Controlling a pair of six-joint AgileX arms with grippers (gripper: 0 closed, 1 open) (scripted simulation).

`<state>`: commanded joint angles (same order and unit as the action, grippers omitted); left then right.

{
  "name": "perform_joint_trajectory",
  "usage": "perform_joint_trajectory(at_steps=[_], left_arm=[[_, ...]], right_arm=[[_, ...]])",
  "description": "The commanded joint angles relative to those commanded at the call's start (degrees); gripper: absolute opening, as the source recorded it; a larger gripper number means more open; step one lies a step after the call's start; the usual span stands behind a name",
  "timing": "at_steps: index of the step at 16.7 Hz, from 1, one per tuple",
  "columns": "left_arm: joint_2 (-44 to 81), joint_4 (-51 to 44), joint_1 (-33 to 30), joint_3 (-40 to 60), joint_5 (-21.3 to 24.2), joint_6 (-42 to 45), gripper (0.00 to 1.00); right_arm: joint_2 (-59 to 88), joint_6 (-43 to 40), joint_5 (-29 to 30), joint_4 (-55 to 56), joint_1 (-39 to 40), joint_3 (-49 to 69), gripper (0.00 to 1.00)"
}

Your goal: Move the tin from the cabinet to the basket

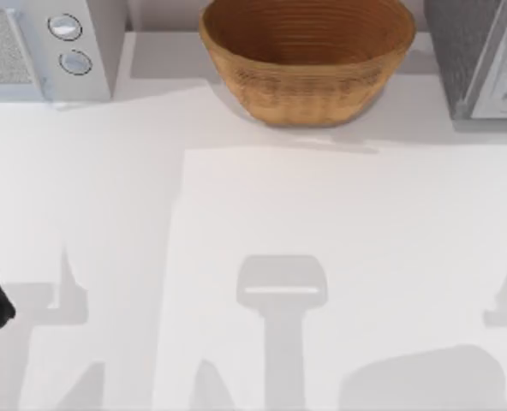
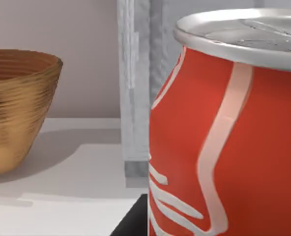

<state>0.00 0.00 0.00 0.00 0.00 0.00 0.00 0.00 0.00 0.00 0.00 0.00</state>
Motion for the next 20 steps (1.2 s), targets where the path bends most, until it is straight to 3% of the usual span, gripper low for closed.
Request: perform_joint_trajectory(at_steps=[4,8,20], left_arm=[[0.0,0.0,0.0,0.0,0.0,0.0,1.00],[0.0,0.0,0.0,0.0,0.0,0.0,1.00],[0.0,0.0,0.0,0.0,0.0,0.0,1.00]], right_arm=[[2.2,0.1,0.6,0.5,0.9,1.4,0.00],[13.0,0.2,3.7,4.0,4.4,11.0,0.00],[83.1,0.6,22.5,21.2,21.6,62.5,0.00]])
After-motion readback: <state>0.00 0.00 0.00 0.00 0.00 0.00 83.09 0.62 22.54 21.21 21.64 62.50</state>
